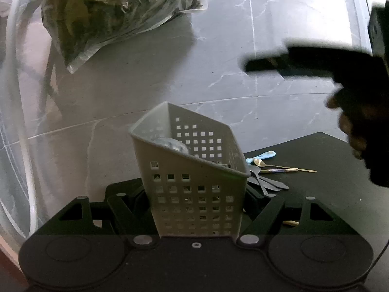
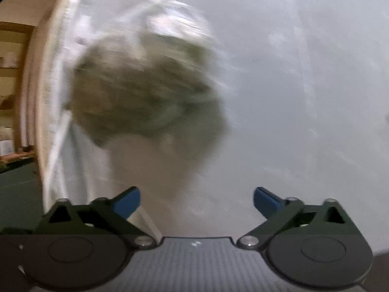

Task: Organize utensils
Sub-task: 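Lower the knife into the basket with the right tool and release, then reach the right tool back to the pile and grasp another utensil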

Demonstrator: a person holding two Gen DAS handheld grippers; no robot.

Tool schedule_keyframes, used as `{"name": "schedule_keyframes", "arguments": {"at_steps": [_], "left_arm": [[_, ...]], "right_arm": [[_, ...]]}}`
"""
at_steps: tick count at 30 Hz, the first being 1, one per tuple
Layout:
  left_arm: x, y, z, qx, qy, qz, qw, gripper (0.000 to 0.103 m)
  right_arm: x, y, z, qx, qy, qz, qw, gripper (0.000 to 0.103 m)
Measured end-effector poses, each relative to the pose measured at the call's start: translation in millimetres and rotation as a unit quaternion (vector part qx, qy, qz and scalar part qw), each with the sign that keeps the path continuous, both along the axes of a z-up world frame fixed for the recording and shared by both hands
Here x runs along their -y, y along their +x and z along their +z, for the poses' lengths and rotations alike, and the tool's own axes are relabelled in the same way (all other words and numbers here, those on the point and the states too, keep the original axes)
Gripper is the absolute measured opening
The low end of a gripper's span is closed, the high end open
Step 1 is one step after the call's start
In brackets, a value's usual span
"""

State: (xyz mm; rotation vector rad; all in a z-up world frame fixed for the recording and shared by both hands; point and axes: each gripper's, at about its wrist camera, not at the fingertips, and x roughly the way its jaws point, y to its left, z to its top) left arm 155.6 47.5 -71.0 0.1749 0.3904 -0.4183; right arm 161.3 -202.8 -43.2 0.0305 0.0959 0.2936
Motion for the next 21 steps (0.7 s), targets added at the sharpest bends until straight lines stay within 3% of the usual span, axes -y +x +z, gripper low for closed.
{"name": "schedule_keyframes", "arguments": {"at_steps": [2, 4, 7, 13, 17, 19, 21], "left_arm": [[2, 0, 1, -0.001, 0.001, 0.006, 1.0, 0.078], [4, -1, 1, -0.002, 0.002, 0.015, 0.9999, 0.078], [7, -1, 2, -0.004, 0.003, 0.028, 0.9996, 0.078], [13, -1, 3, -0.005, 0.008, 0.052, 0.9986, 0.078], [16, -3, 3, -0.005, 0.008, 0.067, 0.9977, 0.078], [17, -3, 3, -0.004, 0.008, 0.071, 0.9975, 0.078], [17, -3, 3, -0.004, 0.008, 0.073, 0.9973, 0.078]], "right_arm": [[23, 19, -14, -0.071, -0.014, -0.013, 0.997, 0.103], [47, 44, -33, -0.166, -0.017, -0.008, 0.986, 0.103], [76, 71, -58, -0.251, 0.005, 0.015, 0.968, 0.103], [95, 107, -79, -0.332, 0.041, 0.105, 0.936, 0.103], [80, 117, -76, -0.322, 0.053, 0.132, 0.936, 0.101], [74, 123, -77, -0.325, 0.063, 0.13, 0.935, 0.092], [69, 128, -76, -0.331, 0.074, 0.12, 0.933, 0.071]]}}
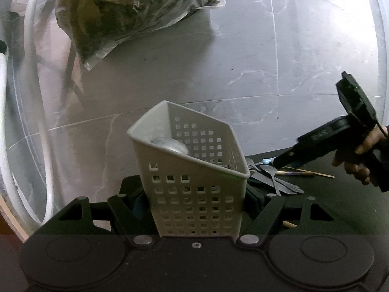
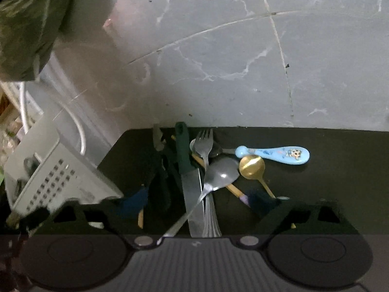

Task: Organize utensils
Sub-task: 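Reach the right tool back to the pile and grasp another utensil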

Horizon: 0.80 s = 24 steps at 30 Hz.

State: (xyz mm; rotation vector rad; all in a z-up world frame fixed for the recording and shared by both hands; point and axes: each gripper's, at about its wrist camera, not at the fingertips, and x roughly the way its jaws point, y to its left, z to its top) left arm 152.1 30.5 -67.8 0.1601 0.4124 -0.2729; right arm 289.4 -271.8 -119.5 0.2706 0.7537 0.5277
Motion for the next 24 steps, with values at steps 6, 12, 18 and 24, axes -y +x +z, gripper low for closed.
{"name": "schedule_keyframes", "arguments": {"at_steps": [6, 12, 18, 24], "left_arm": [[0, -4, -1, 0.003, -0.001, 0.002, 1.0, 0.078], [-4, -4, -1, 0.003, -0.001, -0.004, 1.0, 0.078], [-6, -3, -2, 0.003, -0.004, -0.008, 1.0, 0.078], [-8, -3, -2, 0.004, -0.007, -0.012, 0.9999, 0.078]], "right_arm": [[-9, 17, -9, -0.052, 0.008, -0.069, 0.996, 0.043], [-12, 25, -12, -0.08, 0.017, -0.119, 0.989, 0.034], [-27, 22, -7, -0.086, -0.017, -0.132, 0.987, 0.032], [-42, 25, -4, -0.081, -0.057, -0.128, 0.987, 0.032]]}}
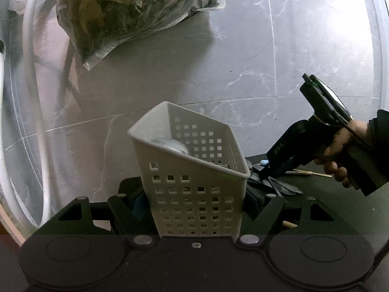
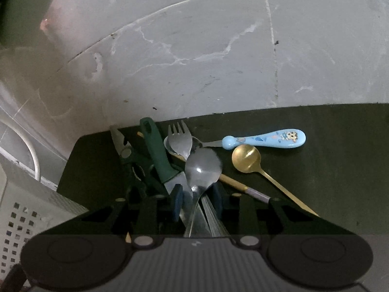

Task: Organize utensils
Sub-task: 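Reach the right tool back to the pile and grasp another utensil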

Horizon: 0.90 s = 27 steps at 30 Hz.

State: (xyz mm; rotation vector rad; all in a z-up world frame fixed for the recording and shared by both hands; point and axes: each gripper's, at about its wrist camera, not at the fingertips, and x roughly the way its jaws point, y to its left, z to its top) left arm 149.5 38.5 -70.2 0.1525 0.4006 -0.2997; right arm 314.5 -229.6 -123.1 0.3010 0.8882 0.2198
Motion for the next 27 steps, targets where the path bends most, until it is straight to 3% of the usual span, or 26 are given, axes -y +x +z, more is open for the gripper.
{"name": "schedule_keyframes", "arguments": {"at_steps": [6, 9, 20, 27], "left_arm": [[-2, 1, -1, 0.001, -0.002, -0.005, 1.0, 0.078], [-3, 1, -1, 0.002, -0.002, -0.006, 1.0, 0.078], [-5, 3, -2, 0.002, -0.003, -0.009, 0.9999, 0.078], [-4, 2, -2, 0.002, -0.002, -0.009, 1.0, 0.078]], "right_arm": [[-2, 4, 1, -0.002, 0.009, -0.006, 1.0, 0.031], [0, 8, -1, -0.004, 0.022, -0.016, 1.0, 0.025], [37, 4, -16, -0.028, 0.138, -0.071, 0.987, 0.007], [35, 5, -17, -0.026, 0.14, -0.086, 0.986, 0.006]]}}
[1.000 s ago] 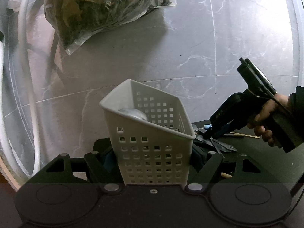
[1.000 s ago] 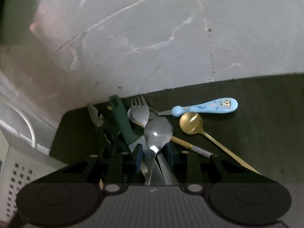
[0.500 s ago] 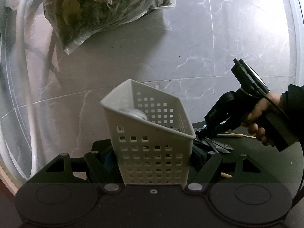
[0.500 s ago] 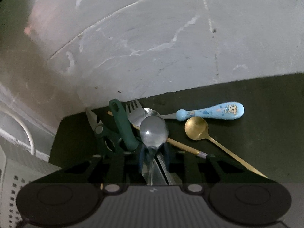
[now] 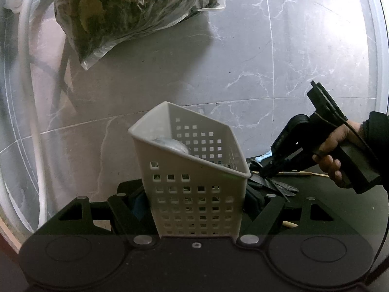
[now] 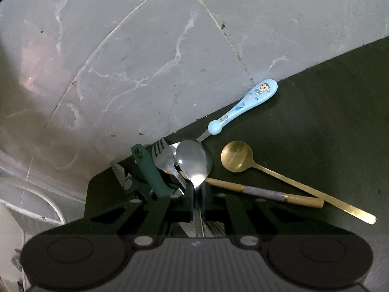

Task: Organize utensils
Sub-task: 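Reach the right tool back to the pile and grasp another utensil, then carry the silver spoon over the basket with the right tool and release it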

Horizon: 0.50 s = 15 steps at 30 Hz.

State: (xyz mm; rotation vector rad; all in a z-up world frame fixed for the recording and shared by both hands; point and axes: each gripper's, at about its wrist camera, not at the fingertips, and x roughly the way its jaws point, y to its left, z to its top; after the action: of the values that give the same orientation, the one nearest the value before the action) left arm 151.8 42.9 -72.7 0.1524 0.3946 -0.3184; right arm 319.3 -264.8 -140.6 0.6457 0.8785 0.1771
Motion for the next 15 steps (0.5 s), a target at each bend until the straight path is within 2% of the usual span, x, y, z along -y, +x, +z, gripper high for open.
{"name": "schedule_keyframes", "arguments": {"at_steps": [3, 8, 15], "left_arm": [[0, 0, 0, 0.0, 0.0, 0.0, 1.0, 0.078], [0, 0, -1, 0.001, 0.0, 0.0, 1.0, 0.078], [-2, 0, -2, 0.003, -0.001, -0.006, 1.0, 0.078]], "right_arm": [[-4, 0, 1, 0.003, -0.004, -0.007, 1.0, 0.005], [5, -11, -3, 0.016, 0.02, -0.018, 1.0, 0.004], [20, -45, 5, 0.089, 0.066, -0.033, 0.993, 0.001]]}}
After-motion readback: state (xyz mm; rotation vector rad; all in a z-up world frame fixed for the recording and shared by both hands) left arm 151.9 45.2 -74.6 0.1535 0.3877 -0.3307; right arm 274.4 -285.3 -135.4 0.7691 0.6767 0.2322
